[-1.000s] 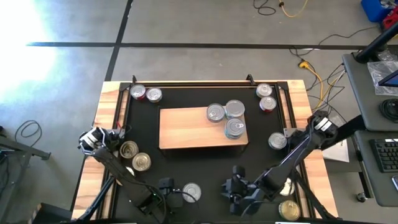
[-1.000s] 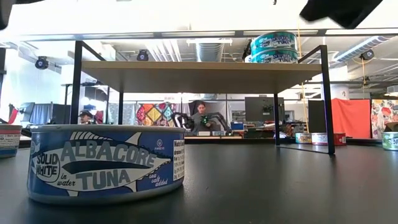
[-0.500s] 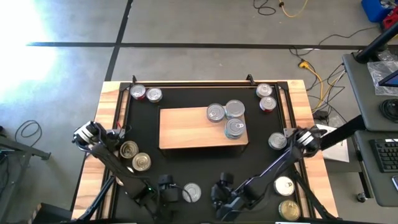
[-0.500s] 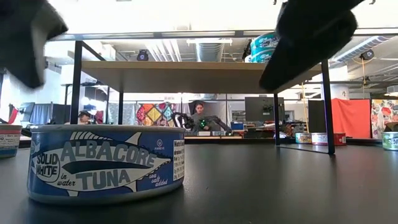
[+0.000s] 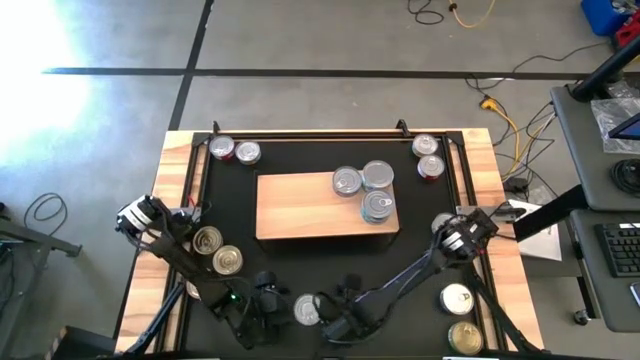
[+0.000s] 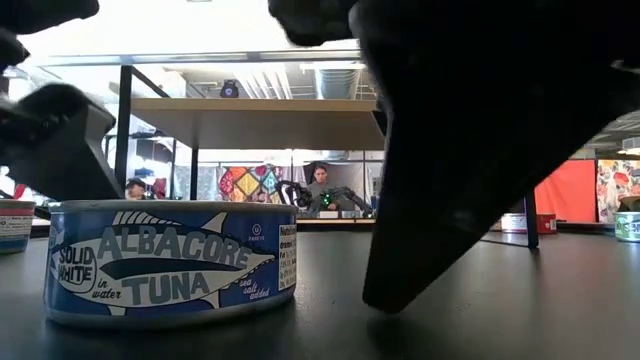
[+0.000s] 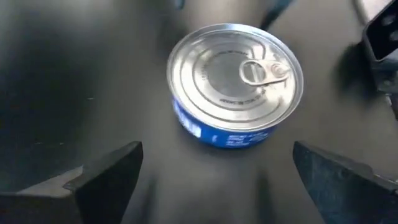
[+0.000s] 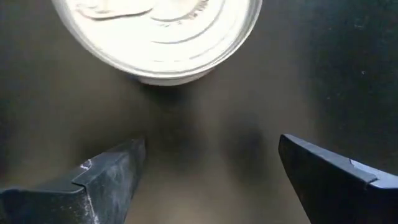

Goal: Stack canned seafood by type on shelf
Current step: Stack the blue tuna can on top of the blue tuna can on the shelf

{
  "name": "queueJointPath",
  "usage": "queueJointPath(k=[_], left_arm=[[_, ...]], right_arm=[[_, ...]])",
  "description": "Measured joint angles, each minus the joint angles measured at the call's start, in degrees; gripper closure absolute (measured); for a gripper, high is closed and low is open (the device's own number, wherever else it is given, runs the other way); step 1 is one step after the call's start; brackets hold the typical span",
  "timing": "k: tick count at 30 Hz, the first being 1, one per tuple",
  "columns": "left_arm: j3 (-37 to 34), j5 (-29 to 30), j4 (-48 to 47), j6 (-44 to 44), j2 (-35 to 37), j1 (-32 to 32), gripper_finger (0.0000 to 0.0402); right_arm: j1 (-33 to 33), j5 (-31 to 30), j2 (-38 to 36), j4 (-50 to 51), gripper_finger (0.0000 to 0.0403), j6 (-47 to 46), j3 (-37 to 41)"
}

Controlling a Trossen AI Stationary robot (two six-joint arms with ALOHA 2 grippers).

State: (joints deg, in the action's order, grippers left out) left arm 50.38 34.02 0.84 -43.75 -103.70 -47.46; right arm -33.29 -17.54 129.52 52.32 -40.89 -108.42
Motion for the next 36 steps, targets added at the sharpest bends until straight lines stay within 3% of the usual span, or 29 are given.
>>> queueJointPath(k=[5, 8, 17, 22, 27, 36], left_arm=[[-2.8, 0.0, 11.0, 1.9, -2.1, -1.0, 0.0002], [-3.1, 0.2, 13.1, 3.9, -4.0, -1.3, 0.0002], [-3.2, 6.5, 18.1, 5.8, -8.8, -1.3, 0.0002], [-3.3, 8.5, 28.7, 12.3, -11.9, -0.7, 0.0001], [-3.3, 8.3, 36.1, 13.9, -14.5, 0.7, 0.0001], [0.9, 11.3, 46.5, 20.5, -21.9, 1.6, 0.0001]], right_arm=[[1.5, 0.1, 1.7, 6.2, 0.0055, 0.3, -5.9], [2.1, 1.1, 1.9, 4.7, 0.0063, 1.8, -6.6], [4.6, 1.4, 2.0, 0.9, 0.0083, 4.5, -4.8], [5.7, 2.8, 2.0, -3.5, 0.0094, 5.5, -4.7], [6.6, 9.9, 2.0, -7.9, 0.0100, 7.6, -3.5], [6.5, 10.5, 1.7, -10.5, 0.0096, 7.7, 0.3]])
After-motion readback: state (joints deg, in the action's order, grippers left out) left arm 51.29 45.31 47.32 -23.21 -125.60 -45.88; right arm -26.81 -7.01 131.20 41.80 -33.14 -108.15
